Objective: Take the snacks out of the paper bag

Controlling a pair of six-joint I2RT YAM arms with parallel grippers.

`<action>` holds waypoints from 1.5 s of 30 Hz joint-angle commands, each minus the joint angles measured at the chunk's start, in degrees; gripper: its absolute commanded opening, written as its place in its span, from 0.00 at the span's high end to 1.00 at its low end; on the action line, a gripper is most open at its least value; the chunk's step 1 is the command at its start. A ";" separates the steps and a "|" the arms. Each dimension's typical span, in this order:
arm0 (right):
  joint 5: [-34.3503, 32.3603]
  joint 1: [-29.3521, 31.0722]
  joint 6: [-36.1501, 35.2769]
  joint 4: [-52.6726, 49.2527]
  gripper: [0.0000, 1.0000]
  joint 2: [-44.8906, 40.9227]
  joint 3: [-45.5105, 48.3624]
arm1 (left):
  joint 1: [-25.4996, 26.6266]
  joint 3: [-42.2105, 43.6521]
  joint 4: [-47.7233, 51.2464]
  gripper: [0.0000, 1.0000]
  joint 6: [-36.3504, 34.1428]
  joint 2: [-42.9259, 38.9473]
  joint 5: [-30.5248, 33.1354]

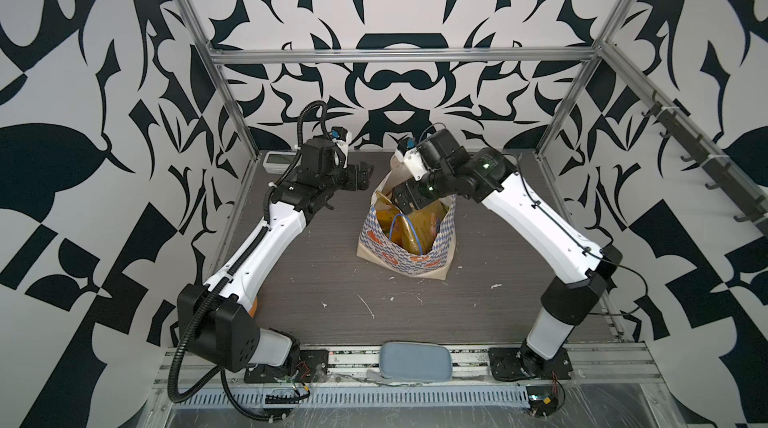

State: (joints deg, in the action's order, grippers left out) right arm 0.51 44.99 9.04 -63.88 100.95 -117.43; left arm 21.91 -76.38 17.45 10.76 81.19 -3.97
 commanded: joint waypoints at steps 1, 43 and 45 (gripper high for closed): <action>-5.93 2.60 -0.33 -4.98 0.00 -1.57 -3.18 | -0.19 0.13 0.63 0.10 -1.16 -0.37 0.01; -2.34 -2.56 8.61 19.31 1.00 -3.05 8.05 | -0.11 2.59 -1.20 0.09 0.57 -1.54 0.18; 5.24 -5.73 9.95 23.76 1.00 -5.94 11.25 | -0.11 2.69 -1.50 0.09 0.60 -1.64 0.69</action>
State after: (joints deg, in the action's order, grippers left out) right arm -5.10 42.37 18.00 -51.09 100.92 -107.70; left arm 21.91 -74.32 16.88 10.83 79.92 -3.99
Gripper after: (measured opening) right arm 0.050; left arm 0.906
